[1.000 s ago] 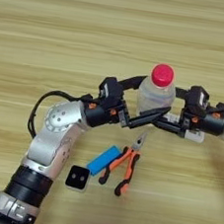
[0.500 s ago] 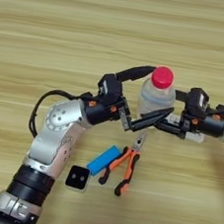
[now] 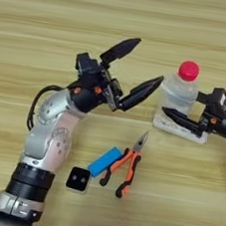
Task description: Move the objects on the table
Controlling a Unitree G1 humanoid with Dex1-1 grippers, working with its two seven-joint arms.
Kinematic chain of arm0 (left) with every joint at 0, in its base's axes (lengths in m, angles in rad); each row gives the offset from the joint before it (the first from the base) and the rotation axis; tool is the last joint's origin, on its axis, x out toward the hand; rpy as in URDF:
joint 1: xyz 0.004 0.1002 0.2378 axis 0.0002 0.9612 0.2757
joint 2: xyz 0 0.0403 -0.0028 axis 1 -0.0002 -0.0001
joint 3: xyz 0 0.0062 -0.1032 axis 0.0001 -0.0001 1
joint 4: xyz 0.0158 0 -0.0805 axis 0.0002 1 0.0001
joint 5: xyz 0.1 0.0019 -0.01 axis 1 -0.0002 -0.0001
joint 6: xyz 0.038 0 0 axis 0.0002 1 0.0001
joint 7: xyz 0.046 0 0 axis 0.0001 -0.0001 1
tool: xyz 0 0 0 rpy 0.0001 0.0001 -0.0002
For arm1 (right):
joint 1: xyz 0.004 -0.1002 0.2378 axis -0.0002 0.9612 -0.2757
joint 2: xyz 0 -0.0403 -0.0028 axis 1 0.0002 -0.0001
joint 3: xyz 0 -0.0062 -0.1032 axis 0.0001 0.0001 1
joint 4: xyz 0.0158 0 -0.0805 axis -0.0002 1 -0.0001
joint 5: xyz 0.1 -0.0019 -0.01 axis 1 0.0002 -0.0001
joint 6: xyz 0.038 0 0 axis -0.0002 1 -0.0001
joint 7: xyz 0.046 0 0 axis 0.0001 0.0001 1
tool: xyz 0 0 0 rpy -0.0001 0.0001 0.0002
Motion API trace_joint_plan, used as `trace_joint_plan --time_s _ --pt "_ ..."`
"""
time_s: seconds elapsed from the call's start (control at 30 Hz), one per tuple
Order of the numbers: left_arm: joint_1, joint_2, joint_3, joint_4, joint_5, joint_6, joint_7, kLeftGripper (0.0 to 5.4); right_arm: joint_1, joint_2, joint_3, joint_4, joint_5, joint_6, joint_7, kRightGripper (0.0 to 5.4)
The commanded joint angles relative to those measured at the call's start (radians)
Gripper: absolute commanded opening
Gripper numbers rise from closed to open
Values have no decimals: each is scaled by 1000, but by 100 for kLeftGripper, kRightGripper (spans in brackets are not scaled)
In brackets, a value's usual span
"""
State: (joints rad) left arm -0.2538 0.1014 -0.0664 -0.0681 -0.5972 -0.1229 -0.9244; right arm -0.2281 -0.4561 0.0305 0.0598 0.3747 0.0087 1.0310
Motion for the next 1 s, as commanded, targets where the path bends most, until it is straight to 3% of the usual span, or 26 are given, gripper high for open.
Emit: trace_joint_plan --time_s 0.03,0.23,0.43,1.0 --pt "-42 -4 43 48 4 -3 35 540 45 -8 -42 -2 24 -48 12 313" --pt "-90 -12 89 173 18 -27 53 540 140 -23 -12 -23 39 -63 114 313" --pt "-126 -17 130 269 20 -51 67 540 192 -3 -20 11 46 -80 145 313" --pt "-133 -20 144 318 33 -79 65 540 273 12 -20 49 48 -162 169 313"
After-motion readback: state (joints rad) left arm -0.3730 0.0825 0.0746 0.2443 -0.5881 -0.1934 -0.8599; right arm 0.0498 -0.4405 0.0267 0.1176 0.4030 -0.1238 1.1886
